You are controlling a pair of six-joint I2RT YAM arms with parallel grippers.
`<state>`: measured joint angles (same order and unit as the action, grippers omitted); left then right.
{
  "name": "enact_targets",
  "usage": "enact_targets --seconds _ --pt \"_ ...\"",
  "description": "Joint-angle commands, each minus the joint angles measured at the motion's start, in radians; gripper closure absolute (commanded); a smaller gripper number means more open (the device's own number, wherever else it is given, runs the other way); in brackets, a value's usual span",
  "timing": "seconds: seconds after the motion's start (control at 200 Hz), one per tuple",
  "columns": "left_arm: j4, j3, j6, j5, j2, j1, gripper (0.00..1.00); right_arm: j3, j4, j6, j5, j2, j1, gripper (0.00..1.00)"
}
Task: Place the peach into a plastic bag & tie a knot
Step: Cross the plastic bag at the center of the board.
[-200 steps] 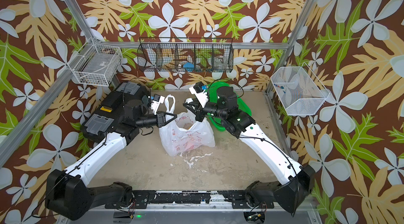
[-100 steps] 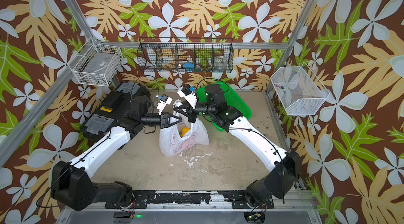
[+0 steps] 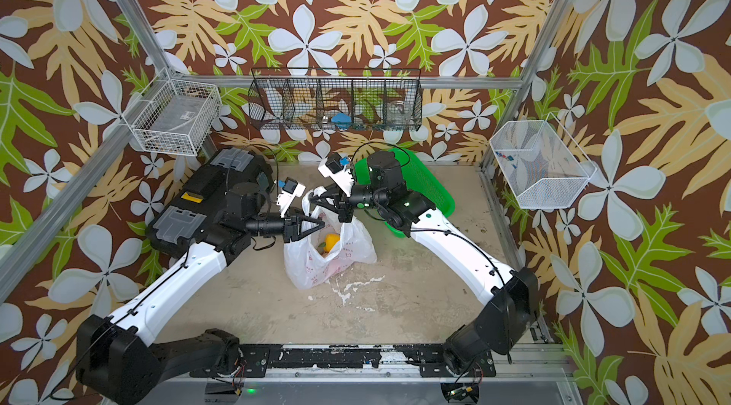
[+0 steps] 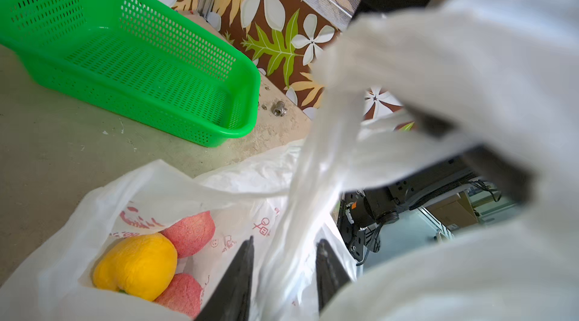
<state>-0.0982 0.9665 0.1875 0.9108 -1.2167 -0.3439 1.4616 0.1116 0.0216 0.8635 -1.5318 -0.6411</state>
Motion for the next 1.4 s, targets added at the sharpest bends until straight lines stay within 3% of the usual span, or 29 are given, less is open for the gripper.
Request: enact_targets --seconds 0.0,0.14,0.295,0.435,0.911,1.076,1.216,1.391 --pt "0.049 -0.006 -0.015 -0.013 0.006 0.002 0.64 -0.012 -0.046 0.020 0.020 0.007 -0.013 1.00" --pt "0.082 -0.027 -0.013 0.022 0.023 0.001 0.57 -0.045 -0.122 0.085 0.035 0.007 -0.023 1.00" --pt "0.100 -0.041 -0.016 0.062 0.041 0.000 0.26 -0.049 -0.140 0.102 0.035 -0.006 -0.029 1.00" --pt "0.142 -0.052 0.012 0.066 0.043 0.000 0.18 -0.061 -0.188 0.148 0.033 -0.011 -0.043 1.00" --pt "0.242 -0.068 0.017 0.077 0.023 -0.017 0.20 -0.112 -0.361 0.388 -0.136 -0.037 -0.119 1.00" --pt "0.192 -0.112 -0.017 -0.050 0.069 -0.008 0.20 -0.095 -0.296 0.351 -0.172 -0.024 -0.108 1.00" --pt "0.181 -0.144 0.014 -0.049 0.078 0.005 0.22 -0.063 -0.210 0.303 -0.170 -0.024 -0.085 1.00" --pt "0.186 -0.154 -0.020 -0.037 0.087 0.016 0.39 -0.011 -0.029 0.206 -0.203 -0.023 -0.083 1.00"
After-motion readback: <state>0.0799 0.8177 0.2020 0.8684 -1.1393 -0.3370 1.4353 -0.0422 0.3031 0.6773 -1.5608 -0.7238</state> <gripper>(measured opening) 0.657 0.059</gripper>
